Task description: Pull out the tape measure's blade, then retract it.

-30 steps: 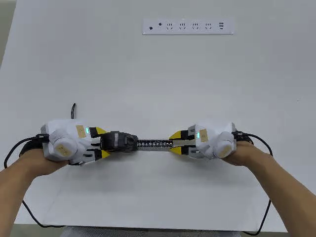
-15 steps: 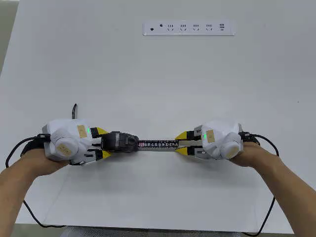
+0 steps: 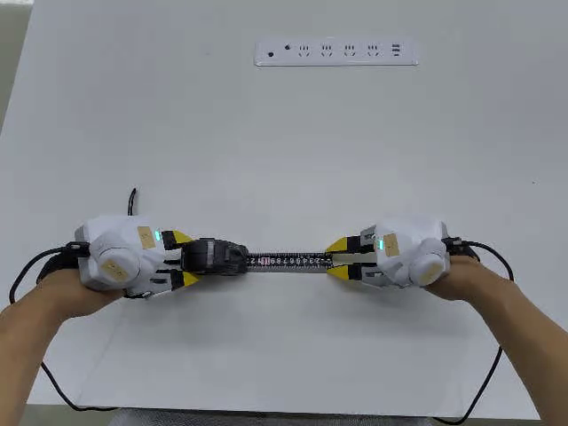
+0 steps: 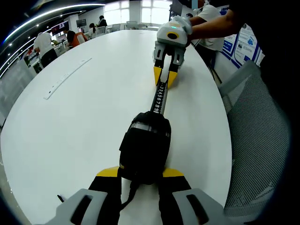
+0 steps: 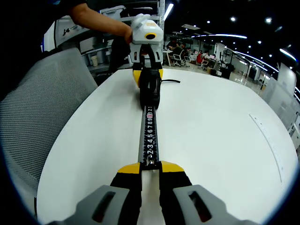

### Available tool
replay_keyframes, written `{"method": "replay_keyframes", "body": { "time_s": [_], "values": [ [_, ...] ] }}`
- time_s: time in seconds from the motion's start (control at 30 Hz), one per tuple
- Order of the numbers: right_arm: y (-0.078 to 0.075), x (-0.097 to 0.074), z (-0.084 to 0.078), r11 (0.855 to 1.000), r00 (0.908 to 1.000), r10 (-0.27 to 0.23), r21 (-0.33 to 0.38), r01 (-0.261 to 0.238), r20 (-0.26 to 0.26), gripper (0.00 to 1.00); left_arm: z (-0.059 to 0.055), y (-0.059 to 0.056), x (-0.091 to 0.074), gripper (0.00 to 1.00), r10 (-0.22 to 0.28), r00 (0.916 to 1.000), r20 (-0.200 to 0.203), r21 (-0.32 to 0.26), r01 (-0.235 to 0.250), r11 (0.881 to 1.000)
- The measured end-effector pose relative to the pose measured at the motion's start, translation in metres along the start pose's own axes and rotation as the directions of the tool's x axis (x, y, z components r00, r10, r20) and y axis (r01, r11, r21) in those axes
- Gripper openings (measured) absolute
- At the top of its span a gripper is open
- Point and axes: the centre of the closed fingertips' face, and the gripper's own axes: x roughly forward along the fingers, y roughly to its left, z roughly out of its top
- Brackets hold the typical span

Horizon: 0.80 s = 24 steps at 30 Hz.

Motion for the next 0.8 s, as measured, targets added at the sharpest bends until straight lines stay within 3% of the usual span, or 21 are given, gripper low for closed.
{"method": "replay_keyframes", "body": {
  "time_s": [0.8],
  "values": [
    [0.003,-0.03,-0.024,1.0,0.999,-0.009,0.006,0.009,-0.045,0.11,0.002,-0.003,-0.001,0.27,-0.001,1.0,-0.003,-0.003,0.001,1.0]
  ]
}}
